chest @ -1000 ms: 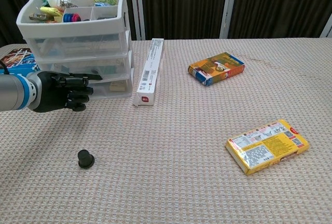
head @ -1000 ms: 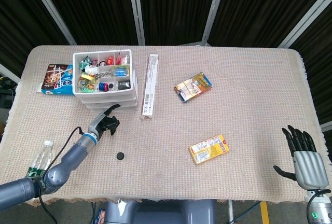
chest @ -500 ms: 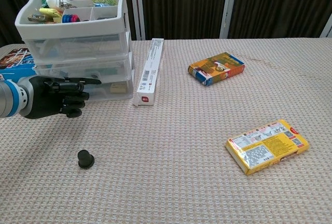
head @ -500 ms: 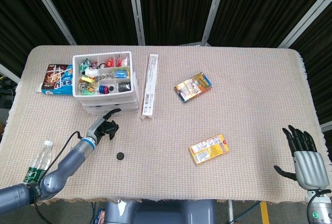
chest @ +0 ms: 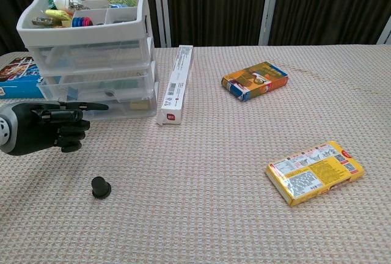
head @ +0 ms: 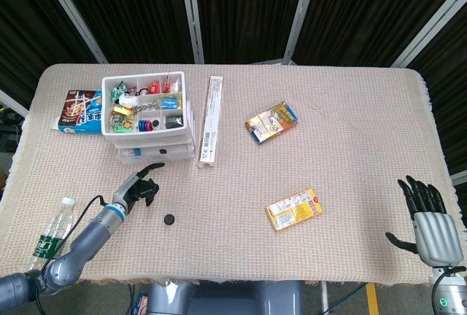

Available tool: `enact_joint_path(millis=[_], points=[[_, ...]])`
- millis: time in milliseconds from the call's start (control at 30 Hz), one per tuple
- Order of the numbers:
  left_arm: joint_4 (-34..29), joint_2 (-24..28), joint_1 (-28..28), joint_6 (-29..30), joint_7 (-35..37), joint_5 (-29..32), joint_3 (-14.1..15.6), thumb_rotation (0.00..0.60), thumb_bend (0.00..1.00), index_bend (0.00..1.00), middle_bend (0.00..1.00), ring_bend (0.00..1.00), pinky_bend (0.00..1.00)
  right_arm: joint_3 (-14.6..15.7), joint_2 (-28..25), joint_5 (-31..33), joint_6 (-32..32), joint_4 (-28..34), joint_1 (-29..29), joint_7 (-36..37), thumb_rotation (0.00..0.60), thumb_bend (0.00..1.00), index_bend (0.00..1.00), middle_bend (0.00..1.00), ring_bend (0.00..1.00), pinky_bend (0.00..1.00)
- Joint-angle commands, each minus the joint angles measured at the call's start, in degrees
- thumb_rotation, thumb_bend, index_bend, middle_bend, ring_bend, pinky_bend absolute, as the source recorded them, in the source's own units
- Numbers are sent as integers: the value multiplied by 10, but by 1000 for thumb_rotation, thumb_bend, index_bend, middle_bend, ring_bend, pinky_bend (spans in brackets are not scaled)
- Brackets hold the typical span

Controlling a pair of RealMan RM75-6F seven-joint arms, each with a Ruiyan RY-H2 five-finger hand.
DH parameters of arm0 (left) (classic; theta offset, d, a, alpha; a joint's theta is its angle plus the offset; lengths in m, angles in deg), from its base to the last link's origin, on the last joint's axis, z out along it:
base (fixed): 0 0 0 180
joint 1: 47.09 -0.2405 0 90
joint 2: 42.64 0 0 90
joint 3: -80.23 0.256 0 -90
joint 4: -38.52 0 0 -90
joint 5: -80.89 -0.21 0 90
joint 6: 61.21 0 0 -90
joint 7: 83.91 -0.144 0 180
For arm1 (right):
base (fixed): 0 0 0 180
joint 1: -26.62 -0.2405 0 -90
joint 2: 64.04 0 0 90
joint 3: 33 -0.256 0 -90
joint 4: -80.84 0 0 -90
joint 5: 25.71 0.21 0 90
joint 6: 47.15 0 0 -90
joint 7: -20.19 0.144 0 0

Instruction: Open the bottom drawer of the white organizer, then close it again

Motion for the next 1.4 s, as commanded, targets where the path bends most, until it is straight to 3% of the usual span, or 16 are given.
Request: enact_joint_path(millis=[33,333,467,700,867,1167,1400], points=[[-16,9,-13,21,-23,-44,17,600,866,161,913,841,780,0,0,0,-1,0,0,0,600,1,41,0,0,0],[-34,12,-42,231,-251,-270,89,600,876,156,918,842,780,0,0,-1,-2,0,0,0,600,0,41,0,0,0],[-42,19,-39,269,-331,-295,96,600,877,140,930,847,782,0,1,-1,-2,1,1,-2,600,0,41,0,0,0],[-45,37,-10,269,-481,-221,81,600,879,62,937,850,782,0,0,0,-1,1,1,-2,600,1,41,0,0,0],[-51,45,25,254,-583,-96,68,600,878,73,938,850,782,-1,0,1,0,1,0,-1,600,1,41,0,0,0],[-40,33,58,250,-627,18,68,600,879,141,940,850,782,-1,-1,2,0,2,0,0,600,1,41,0,0,0],[-40,29,66,250,-623,36,77,600,880,209,940,851,783,0,-1,1,0,2,0,-1,600,1,41,0,0,0]])
